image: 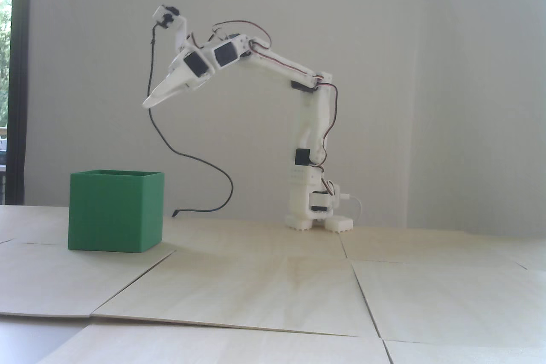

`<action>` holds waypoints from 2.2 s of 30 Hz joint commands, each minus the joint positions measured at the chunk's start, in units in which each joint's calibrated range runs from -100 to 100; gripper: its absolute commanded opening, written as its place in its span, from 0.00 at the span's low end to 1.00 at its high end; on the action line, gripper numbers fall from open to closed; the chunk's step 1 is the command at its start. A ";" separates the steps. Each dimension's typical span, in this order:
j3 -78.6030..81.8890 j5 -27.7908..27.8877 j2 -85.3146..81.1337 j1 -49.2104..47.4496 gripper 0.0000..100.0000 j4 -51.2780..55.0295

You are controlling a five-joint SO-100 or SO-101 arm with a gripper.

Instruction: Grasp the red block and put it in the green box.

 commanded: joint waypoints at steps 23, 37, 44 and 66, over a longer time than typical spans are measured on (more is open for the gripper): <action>98.88 0.11 -79.39 -31.34 0.02 8.10; 101.28 -0.31 -91.55 -37.69 0.02 33.64; 101.28 -0.31 -92.26 -37.77 0.03 33.64; 101.28 -0.31 -92.26 -37.61 0.03 33.56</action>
